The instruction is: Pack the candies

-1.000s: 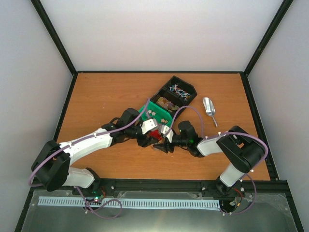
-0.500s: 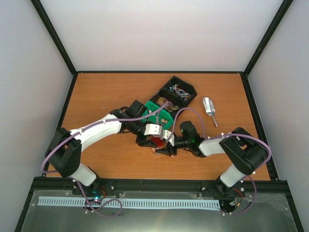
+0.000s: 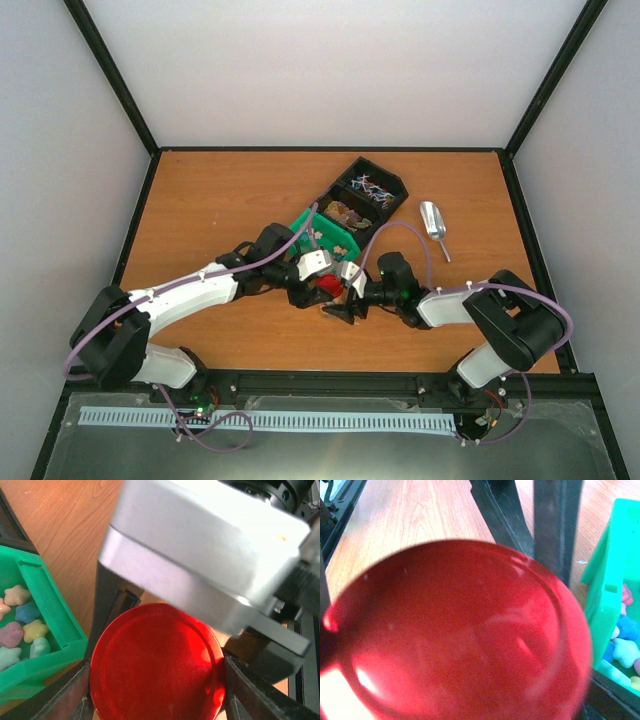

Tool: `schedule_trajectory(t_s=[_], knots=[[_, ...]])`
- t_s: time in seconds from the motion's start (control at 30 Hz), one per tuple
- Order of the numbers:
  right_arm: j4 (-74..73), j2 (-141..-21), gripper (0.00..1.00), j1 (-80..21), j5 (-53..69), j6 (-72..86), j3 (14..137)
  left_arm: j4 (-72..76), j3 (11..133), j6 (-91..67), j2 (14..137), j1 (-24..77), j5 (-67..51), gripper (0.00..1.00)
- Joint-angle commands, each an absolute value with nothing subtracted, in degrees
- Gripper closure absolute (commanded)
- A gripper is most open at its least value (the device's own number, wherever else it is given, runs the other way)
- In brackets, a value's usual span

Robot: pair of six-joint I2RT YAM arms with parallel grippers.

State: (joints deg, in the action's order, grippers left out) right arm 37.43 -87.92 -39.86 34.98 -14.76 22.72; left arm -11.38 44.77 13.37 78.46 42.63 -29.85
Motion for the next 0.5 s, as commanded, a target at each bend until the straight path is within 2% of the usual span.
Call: schedule_trajectory(t_s=[0.0,0.13,0.27,0.4,0.47], knots=[[41.8,-89.6,0.30,-40.6,30.6,-11.8,23.2,-10.0,44.1,9.1,79.0,43.6,-30.5,0.65],[40.5,-88.5,0.49,-40.5,33.0,-16.1,22.2,-16.7,45.4,23.1,78.4,43.6,-40.9,0.65],[38.0,-87.2,0.57,-40.0,38.7,-22.4,21.6,-38.6,53.8,48.1,84.2,43.5,-46.8,0.65],[34.7,-86.9,0.56,-39.1,42.7,-27.5,22.3,-51.4,59.1,61.1,89.3,43.0,-46.0,0.66],[34.5,-87.5,0.46,-38.4,41.9,-27.7,22.9,-48.9,58.0,58.8,88.4,42.9,-45.0,0.66]])
